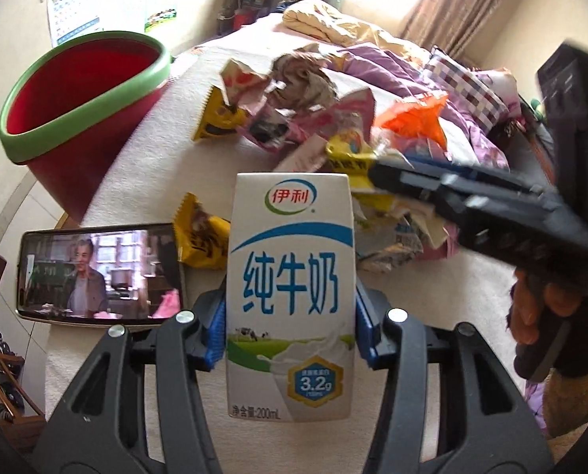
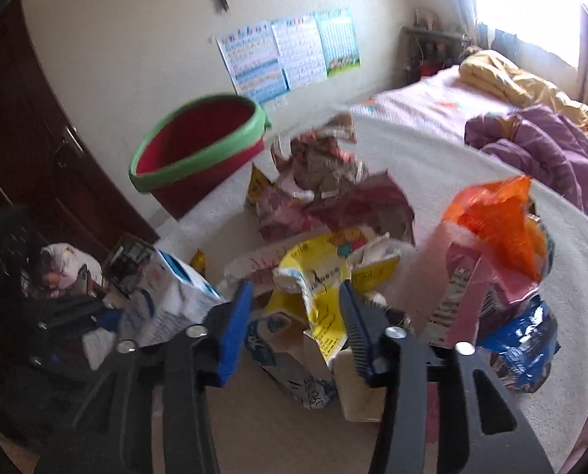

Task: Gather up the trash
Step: 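Carry the milk carton and yellow wrapper over the red bucket and release both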

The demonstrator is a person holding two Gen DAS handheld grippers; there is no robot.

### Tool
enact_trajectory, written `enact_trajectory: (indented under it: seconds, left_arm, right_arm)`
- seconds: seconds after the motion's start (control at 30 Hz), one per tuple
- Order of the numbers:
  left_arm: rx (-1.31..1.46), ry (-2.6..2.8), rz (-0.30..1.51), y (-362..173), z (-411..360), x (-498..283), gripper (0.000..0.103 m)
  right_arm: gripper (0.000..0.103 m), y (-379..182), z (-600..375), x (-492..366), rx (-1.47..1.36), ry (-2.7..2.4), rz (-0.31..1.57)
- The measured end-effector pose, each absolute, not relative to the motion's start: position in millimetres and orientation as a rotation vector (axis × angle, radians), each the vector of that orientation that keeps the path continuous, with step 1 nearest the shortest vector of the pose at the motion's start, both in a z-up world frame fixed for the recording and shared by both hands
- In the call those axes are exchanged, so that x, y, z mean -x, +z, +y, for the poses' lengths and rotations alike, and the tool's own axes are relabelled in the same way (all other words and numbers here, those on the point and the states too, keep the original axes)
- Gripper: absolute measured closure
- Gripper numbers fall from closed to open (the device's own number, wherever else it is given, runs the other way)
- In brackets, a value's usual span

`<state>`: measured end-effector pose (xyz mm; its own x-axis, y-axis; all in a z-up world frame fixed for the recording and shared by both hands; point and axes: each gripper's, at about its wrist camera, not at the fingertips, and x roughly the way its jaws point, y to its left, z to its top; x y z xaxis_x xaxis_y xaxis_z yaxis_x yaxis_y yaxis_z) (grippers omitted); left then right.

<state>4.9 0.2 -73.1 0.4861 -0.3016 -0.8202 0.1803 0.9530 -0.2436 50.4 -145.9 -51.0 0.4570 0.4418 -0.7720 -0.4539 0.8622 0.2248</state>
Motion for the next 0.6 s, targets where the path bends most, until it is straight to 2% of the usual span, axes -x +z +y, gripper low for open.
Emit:
enact_trajectory:
  seconds: [0.13,0.33,0.6]
  left_arm:
    - [0.148,-0.245,0.983,-59.8,10.2,-3.5,0.054]
    - [0.184,-0.11,0.874,-33.4,51.2,-10.7,0.054]
    - [0.247,0.106,0.759,-8.8,116.4,-54.3,0.054]
  right_arm:
    - [0.078,-46.8,-152.0,-49.2,-0.042,0.588,0.926]
    - [0.078,-6.2,-155.1,-46.1,-0.12,0.655,0.806]
    - [0.078,31.9,-101.8,-95.5,-0.141,0.831,0.691]
